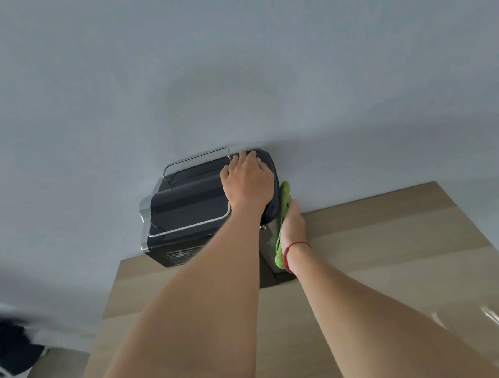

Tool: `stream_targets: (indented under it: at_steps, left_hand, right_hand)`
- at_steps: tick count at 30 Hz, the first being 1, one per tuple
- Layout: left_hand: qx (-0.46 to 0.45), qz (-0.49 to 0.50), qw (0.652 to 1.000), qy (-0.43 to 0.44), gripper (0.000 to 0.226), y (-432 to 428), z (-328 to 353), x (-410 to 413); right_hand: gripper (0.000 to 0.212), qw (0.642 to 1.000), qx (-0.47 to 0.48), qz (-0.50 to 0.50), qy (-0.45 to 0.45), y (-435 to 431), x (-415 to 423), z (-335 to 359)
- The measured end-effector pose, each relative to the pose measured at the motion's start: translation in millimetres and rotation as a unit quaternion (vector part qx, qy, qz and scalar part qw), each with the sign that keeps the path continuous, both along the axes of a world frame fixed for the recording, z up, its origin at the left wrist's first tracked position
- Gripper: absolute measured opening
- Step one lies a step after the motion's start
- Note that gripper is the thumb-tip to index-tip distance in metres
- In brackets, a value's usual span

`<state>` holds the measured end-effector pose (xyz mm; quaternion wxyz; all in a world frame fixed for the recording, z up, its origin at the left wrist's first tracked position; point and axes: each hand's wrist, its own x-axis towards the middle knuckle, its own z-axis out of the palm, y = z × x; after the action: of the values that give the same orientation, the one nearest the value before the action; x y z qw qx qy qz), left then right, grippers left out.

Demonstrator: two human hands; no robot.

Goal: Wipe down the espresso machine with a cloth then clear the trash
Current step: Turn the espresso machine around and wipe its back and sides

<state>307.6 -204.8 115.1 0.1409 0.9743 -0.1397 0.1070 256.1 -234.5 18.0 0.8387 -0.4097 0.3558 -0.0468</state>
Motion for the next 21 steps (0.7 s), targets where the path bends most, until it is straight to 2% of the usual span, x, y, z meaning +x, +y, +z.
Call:
stream_targets:
  at_steps: [2, 5, 7, 11, 13, 16, 21]
  left_hand:
    - [0.011, -0.004, 1.0, -0.005, 0.044, -0.3, 0.8, 0.1]
    - [0.023, -0.006, 1.0, -0.014, 0.042, -0.3, -0.3, 0.8]
    - [0.024, -0.005, 1.0, -0.019, 0.042, -0.9, -2.6, 2.3]
    - [0.023, 0.0, 1.0, -0.017, 0.043, -2.1, -4.2, 3.5]
    - [0.02, -0.001, 1.0, -0.02, 0.043, -2.8, -2.8, 3.6]
    - [0.023, -0.001, 1.0, -0.012, 0.043, -2.1, -1.1, 1.0]
    - [0.021, -0.002, 1.0, -0.003, 0.043, -1.2, 1.7, -1.4]
  right_hand:
    - [0.075, 1.0, 0.003, -0.008, 0.023, 1.2, -3.9, -1.1]
    - [0.047, 0.998, 0.03, -0.003, 0.049, 0.2, -12.8, 5.9]
    - [0.038, 0.998, 0.053, 0.007, 0.044, -2.6, -13.4, -5.8]
    - [0.043, 0.995, 0.069, -0.002, 0.066, -6.7, -9.1, -20.0]
    - [0.045, 0.997, 0.047, 0.01, 0.064, -9.4, -4.2, -14.6]
    - [0.047, 0.999, 0.017, 0.027, 0.03, -13.3, -1.4, -1.8]
    - [0.051, 0.998, 0.048, 0.041, 0.009, -19.4, 1.7, 30.2]
